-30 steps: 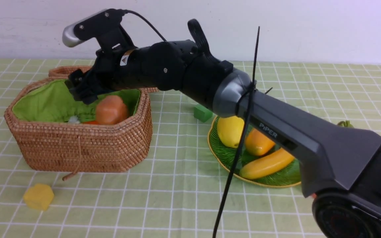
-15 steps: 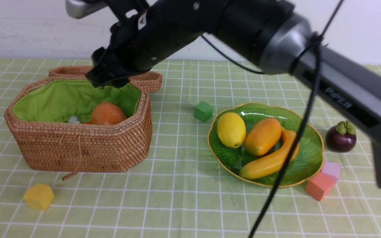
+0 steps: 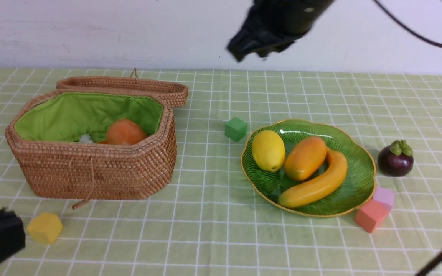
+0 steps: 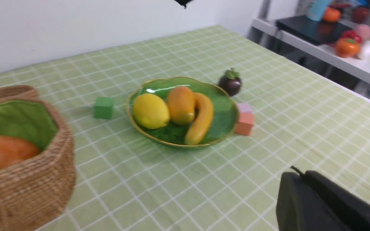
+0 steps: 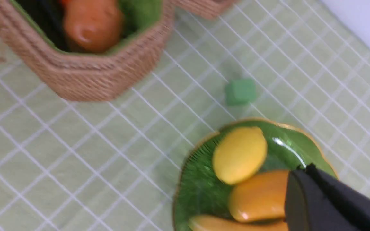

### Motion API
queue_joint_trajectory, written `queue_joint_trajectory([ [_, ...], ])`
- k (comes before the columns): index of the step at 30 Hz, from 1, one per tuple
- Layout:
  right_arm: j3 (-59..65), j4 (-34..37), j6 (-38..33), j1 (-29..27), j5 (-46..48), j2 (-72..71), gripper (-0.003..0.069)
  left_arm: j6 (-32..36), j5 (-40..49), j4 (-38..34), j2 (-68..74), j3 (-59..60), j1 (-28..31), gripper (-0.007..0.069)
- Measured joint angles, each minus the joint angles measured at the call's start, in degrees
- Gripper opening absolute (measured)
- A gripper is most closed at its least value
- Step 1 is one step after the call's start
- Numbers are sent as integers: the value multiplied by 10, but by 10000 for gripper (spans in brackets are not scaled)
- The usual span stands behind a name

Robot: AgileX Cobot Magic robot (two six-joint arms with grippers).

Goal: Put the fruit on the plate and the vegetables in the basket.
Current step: Use the right arm to grab a mangosteen and put it into the right plate

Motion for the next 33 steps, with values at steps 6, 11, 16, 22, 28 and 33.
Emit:
queue_joint_trajectory([
  [6,176,13,54,-181,-2,-78,-12,116,25,-101,0,0,0,-13],
  [11,298,91,118,-337,-60,-45,59,138,36,-119,0,0,0,-13],
  [16,312,167,127,-408,-124,30,299,140,36,-121,0,0,0,-13],
  [22,313,181,129,-418,-220,84,605,141,36,-121,0,0,0,-13],
  [28,313,184,130,-418,-323,134,668,141,37,-121,0,0,0,-13],
  [33,313,186,130,-418,-355,162,617,141,37,-121,0,0,0,-13],
])
